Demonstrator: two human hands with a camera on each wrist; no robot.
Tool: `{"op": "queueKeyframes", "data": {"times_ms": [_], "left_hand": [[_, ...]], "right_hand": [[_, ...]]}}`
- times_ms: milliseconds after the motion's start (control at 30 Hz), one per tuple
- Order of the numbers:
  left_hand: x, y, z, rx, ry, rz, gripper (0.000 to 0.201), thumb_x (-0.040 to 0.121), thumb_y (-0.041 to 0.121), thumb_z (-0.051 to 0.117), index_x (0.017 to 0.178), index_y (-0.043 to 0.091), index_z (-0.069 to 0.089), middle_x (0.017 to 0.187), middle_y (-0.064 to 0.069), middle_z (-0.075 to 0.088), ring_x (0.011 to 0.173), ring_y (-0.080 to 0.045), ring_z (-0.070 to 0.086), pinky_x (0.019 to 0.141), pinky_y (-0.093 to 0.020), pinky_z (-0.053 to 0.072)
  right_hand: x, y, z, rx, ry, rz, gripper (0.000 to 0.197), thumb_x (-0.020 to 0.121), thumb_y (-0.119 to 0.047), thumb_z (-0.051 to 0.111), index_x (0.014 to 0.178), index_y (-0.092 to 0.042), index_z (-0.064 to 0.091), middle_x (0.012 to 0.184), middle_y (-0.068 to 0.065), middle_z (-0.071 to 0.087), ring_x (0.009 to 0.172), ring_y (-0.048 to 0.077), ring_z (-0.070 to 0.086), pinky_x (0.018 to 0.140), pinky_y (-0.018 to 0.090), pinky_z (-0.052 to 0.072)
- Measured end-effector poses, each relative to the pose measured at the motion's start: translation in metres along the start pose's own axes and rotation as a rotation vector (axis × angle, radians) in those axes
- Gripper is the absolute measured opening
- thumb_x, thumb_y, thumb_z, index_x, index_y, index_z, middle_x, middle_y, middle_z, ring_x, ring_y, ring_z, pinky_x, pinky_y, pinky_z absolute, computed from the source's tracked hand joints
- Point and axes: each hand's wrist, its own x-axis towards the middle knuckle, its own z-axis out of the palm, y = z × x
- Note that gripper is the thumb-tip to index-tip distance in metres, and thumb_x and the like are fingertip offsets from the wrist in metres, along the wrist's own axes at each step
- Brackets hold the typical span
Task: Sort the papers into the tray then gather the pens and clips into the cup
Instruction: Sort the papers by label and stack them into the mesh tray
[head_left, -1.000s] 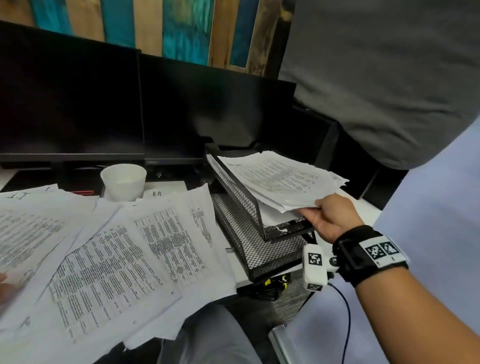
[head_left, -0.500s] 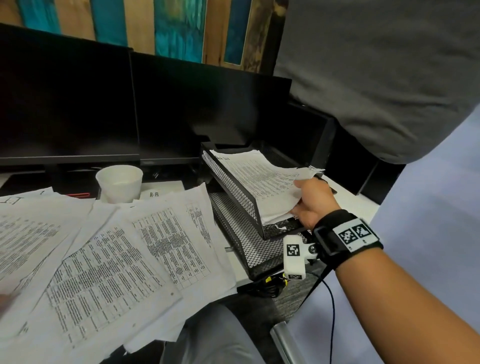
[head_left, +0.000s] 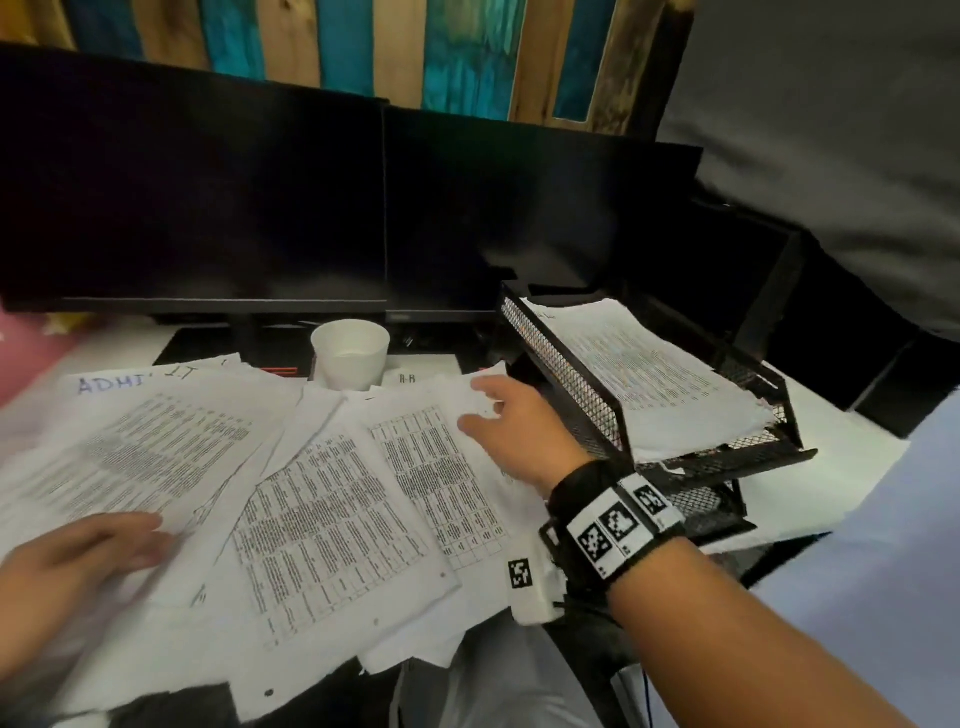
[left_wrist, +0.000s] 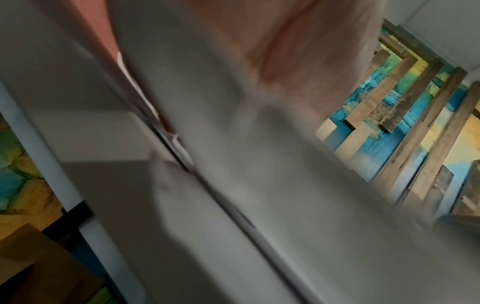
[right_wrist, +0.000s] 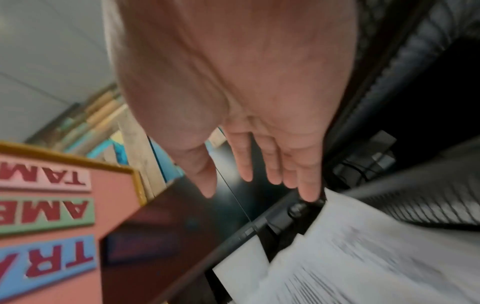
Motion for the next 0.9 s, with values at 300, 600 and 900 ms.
{"op": "queueKeyframes", "data": {"times_ms": [300,600,900], "left_hand": [[-0.062,0.086,0.064,0.164,0.125,0.020,0.010,0.092,0.004,0.076,0.099,0.011,0.081,0.099,-0.004,0.084,0.099,-0.023,0.075,0.093,-0.036,0.050],[-0.070,0.091,0.069,0.189,0.099,0.049,0.023,0.073,0.027,0.095,0.092,0.033,0.083,0.099,-0.002,0.084,0.101,-0.026,0.078,0.104,-0.046,0.055],[-0.072,0.097,0.071,0.364,0.042,0.019,0.037,0.079,0.016,0.093,0.097,0.046,0.080,0.110,0.019,0.080,0.114,-0.007,0.072,0.110,-0.045,0.053]], "right_hand": [[0.058,0.037,0.042,-0.294,-0.165,0.245,0.085,0.089,-0.031,0.074,0.160,-0.021,0.029,0.146,0.005,0.060,0.129,0.028,0.060,0.106,0.037,0.050],[0.059,0.050,0.045,-0.236,-0.072,0.251,0.033,0.084,-0.014,0.083,0.094,-0.017,0.052,0.093,-0.002,0.056,0.084,0.019,0.057,0.073,0.032,0.045],[0.040,0.001,0.003,-0.088,0.157,0.033,0.011,0.102,-0.016,0.065,0.095,-0.008,0.061,0.088,0.007,0.071,0.071,0.024,0.066,0.061,0.030,0.049]]}}
